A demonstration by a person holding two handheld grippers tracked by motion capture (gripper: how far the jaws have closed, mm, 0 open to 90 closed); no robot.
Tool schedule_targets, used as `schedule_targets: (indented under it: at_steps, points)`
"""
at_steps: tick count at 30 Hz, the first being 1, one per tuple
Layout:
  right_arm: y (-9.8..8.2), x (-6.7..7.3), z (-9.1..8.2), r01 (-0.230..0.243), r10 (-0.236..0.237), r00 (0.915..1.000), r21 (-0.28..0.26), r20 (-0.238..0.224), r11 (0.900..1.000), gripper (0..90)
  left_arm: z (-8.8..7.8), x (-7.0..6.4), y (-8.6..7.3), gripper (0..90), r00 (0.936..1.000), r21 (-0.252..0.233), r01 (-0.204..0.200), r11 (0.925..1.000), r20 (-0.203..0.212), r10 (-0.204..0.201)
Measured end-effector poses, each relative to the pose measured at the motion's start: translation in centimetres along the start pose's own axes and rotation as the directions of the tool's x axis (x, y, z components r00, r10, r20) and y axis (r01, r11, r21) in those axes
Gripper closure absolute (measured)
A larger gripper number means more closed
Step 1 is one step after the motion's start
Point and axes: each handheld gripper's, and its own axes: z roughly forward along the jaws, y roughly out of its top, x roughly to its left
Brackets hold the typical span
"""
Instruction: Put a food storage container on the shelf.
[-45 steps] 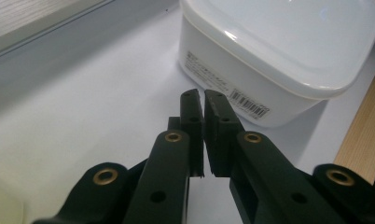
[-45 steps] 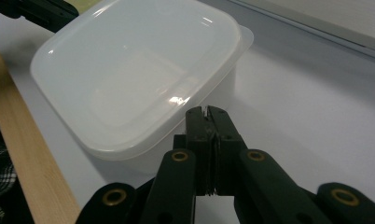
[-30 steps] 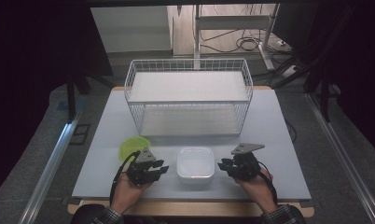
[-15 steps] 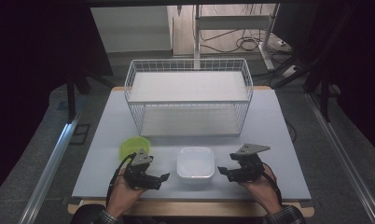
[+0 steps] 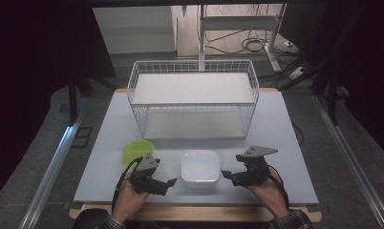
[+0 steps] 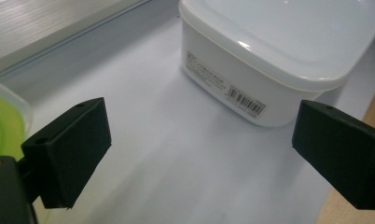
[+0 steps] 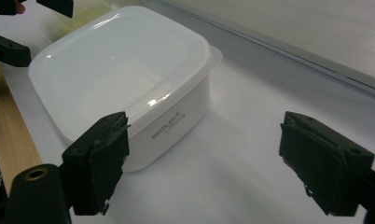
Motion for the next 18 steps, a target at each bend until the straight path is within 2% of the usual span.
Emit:
schedule_targets:
  at_steps: [6, 8, 10, 11, 14, 18]
  points:
    - [0.3, 0.3, 0.2, -0.006, 0.006, 1.0000, 0.006, -0.006, 1.000, 9.3, -0.2, -0.3, 1.1, 5.2, 0.9998, 0.003, 0.007, 1.0000, 0.020, -0.007]
    - [0.5, 0.4, 0.4, -0.012, 0.013, 0.9997, 0.013, -0.021, 1.000, 6.3, -0.3, -0.4, 1.5, 5.1, 0.9999, 0.010, -0.005, 0.9999, 0.016, 0.005]
    - [0.6, 0.5, 0.5, -0.014, 0.014, 0.9996, 0.016, -0.025, 1.000, 5.4, -0.3, -0.5, 2.0, 5.6, 0.9995, 0.001, -0.006, 1.0000, 0.032, 0.006]
    - [0.8, 0.8, 0.6, -0.009, 0.010, 0.9995, 0.014, -0.029, 1.000, 4.1, -0.2, -0.4, 2.3, 6.2, 0.9986, -0.001, 0.009, 1.0000, 0.052, -0.009]
    - [1.0, 1.1, 0.6, 0.002, -0.001, 0.9991, 0.020, -0.043, 1.000, 4.0, -0.1, -0.3, 2.7, 8.9, 0.9979, -0.006, 0.017, 0.9998, 0.062, -0.017]
    - [1.5, 1.4, 0.8, -0.009, 0.010, 0.9984, 0.025, -0.055, 1.000, 9.9, 0.4, -0.1, 3.4, 12.6, 0.9964, -0.027, 0.021, 0.9994, 0.083, -0.019]
